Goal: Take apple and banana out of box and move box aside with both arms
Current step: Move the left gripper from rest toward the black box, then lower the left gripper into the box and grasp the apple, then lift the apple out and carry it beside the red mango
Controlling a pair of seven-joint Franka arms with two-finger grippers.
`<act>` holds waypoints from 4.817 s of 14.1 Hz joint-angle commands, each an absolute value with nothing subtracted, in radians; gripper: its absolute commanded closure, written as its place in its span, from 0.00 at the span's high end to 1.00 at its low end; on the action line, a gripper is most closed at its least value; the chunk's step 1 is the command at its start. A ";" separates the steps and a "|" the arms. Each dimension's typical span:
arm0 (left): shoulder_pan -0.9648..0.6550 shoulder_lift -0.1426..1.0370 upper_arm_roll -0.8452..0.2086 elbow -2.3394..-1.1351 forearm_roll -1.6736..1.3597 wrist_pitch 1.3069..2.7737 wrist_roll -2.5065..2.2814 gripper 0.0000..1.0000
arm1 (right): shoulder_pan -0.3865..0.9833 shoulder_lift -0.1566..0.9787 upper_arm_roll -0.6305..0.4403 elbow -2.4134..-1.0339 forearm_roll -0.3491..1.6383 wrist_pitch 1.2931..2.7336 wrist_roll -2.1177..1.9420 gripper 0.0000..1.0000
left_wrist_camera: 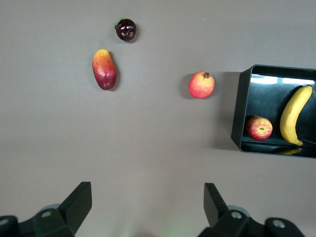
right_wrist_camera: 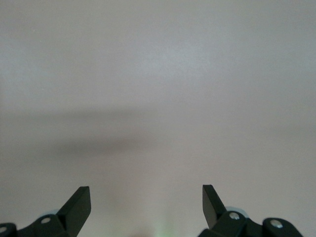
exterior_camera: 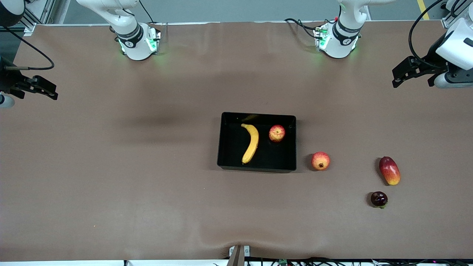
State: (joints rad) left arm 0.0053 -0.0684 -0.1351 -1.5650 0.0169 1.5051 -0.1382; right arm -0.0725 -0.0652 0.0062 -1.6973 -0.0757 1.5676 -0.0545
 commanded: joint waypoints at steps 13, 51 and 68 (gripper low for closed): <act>-0.049 0.118 -0.213 -1.525 -0.009 1.537 -0.290 1.00 | -0.071 -0.060 0.025 -1.701 -0.061 1.569 -0.049 1.00; -0.215 0.420 -0.241 -1.562 0.187 1.891 -0.783 0.00 | -0.069 -0.060 0.023 -1.707 0.058 1.568 -0.052 1.00; 0.164 0.661 -0.238 -1.658 0.232 2.074 -0.557 0.50 | -0.052 -0.055 0.021 -1.707 0.084 1.569 -0.046 1.00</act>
